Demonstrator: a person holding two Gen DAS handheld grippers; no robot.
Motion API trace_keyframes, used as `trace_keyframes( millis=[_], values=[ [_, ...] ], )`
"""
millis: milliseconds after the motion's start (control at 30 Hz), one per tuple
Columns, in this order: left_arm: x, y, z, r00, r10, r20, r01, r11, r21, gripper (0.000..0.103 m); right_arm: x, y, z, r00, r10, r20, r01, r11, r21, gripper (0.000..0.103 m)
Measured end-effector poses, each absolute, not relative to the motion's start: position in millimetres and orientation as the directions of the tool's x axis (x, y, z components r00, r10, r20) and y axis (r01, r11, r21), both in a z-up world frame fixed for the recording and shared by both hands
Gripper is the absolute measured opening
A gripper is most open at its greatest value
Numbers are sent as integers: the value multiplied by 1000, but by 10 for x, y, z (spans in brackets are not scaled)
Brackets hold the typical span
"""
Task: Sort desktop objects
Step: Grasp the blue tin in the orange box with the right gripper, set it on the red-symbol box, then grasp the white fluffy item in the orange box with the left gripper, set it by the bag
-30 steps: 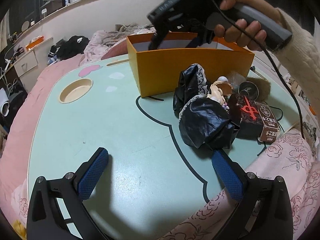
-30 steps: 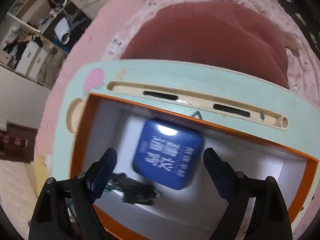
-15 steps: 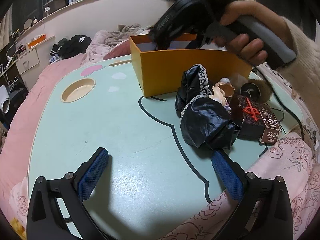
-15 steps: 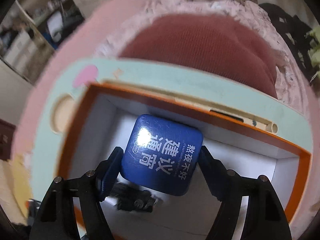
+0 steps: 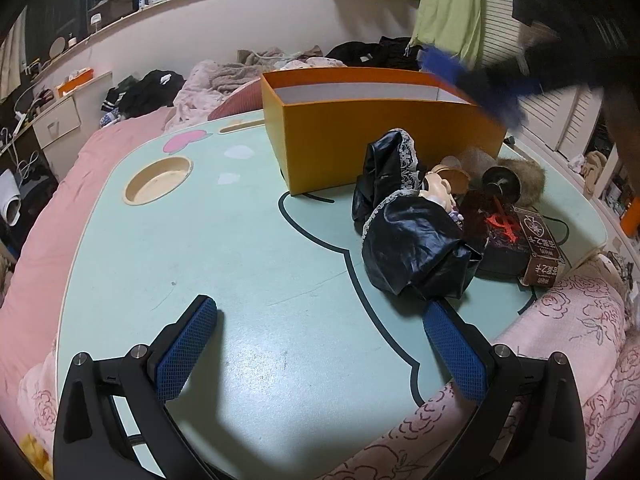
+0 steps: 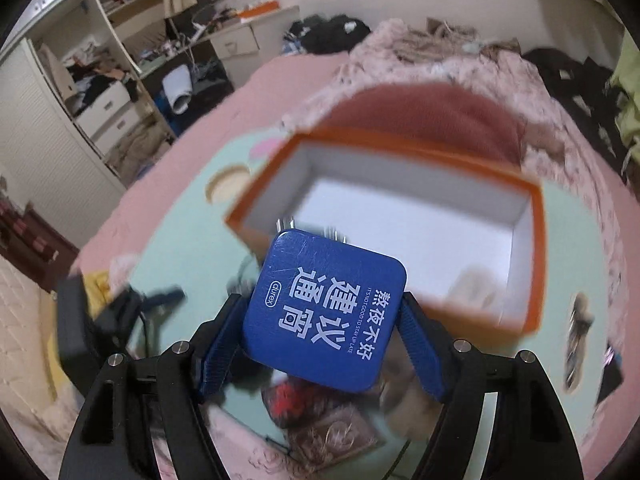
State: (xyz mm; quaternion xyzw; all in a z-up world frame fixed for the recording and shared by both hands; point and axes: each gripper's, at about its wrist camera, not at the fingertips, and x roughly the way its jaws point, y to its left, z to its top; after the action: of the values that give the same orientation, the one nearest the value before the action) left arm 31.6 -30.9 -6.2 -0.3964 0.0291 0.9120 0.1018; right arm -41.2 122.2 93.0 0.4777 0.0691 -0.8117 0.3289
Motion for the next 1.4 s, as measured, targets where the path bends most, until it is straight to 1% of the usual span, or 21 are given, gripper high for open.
trace_keyframes(
  millis=[100, 200, 233, 267, 300, 400, 500, 567, 633, 667, 700, 733, 767, 800, 900, 1033, 1167, 1200, 1300, 1400],
  values=[
    [332, -311, -58, -665, 161, -729, -205, -978, -29, 103, -329, 1270, 707, -320, -497, -807, 585, -773, 244, 76],
    [335, -313, -59, -666, 158, -729, -200, -979, -30, 103, -320, 1372, 664, -379, -517, -768, 549, -793, 263, 76],
    [334, -315, -60, -667, 157, -728, -199, -980, -30, 103, -294, 1426, 684, -405, -524, -749, 543, -797, 264, 80],
    [336, -314, -61, -666, 157, -729, -198, -980, -30, 103, -254, 1488, 713, -430, -531, -730, 539, -800, 264, 87],
    [340, -311, -60, -667, 157, -729, -197, -980, -31, 103, -222, 1529, 748, -449, -531, -719, 536, -804, 258, 90],
    [338, -311, -59, -666, 157, -729, -197, -980, -31, 103, -86, 1744, 781, -528, -491, -693, 510, -836, 204, 91],
    [341, -315, -56, -667, 158, -729, -197, -980, -32, 103, 21, 2009, 685, -587, -427, -688, 452, -877, 159, 91],
    [341, -318, -55, -667, 158, -729, -198, -980, -31, 103, 111, 2119, 579, -599, -394, -697, 418, -896, 148, 91],
    [340, -321, -57, -666, 158, -729, -198, -980, -31, 103, 145, 2219, 399, -584, -362, -726, 393, -909, 137, 91],
    [341, -320, -57, -666, 158, -729, -198, -980, -31, 103, 160, 2253, 304, -580, -347, -737, 382, -915, 131, 95],
    [343, -317, -57, -666, 155, -729, -197, -980, -28, 103, 186, 2327, 267, -595, -374, -711, 368, -914, 172, 96],
    [346, -310, -55, -667, 153, -729, -197, -980, -26, 103, 211, 2342, 256, -615, -372, -695, 366, -915, 166, 98],
    [350, -305, -52, -667, 151, -730, -197, -980, -23, 103, 224, 2340, 240, -629, -367, -685, 369, -917, 153, 101],
    [354, -300, -54, -667, 149, -730, -195, -980, -22, 103, 223, 2342, 233, -637, -369, -677, 368, -917, 154, 102],
    [359, -299, -53, -667, 147, -731, -193, -981, -21, 103, 225, 2327, 216, -657, -376, -654, 373, -915, 151, 102],
    [372, -306, -43, -667, 138, -732, -181, -983, -20, 103, 235, 2343, 202, -664, -381, -644, 376, -914, 153, 103],
    [427, -369, 62, -697, 159, -700, -182, -982, -43, 103, 254, 2338, 186, -665, -378, -644, 378, -914, 145, 103],
    [437, -390, 97, -705, 167, -690, -182, -982, -51, 103, 249, 2319, 185, -665, -369, -649, 381, -915, 129, 103],
    [421, -464, 252, -724, 203, -659, -187, -978, -95, 103, 285, 2118, 139, -683, -287, -672, 401, -916, -16, 103],
    [331, -492, 450, -728, 237, -643, -206, -971, -124, 103, 305, 2091, 113, -672, -317, -669, 431, -902, -5, 103]
  ],
)
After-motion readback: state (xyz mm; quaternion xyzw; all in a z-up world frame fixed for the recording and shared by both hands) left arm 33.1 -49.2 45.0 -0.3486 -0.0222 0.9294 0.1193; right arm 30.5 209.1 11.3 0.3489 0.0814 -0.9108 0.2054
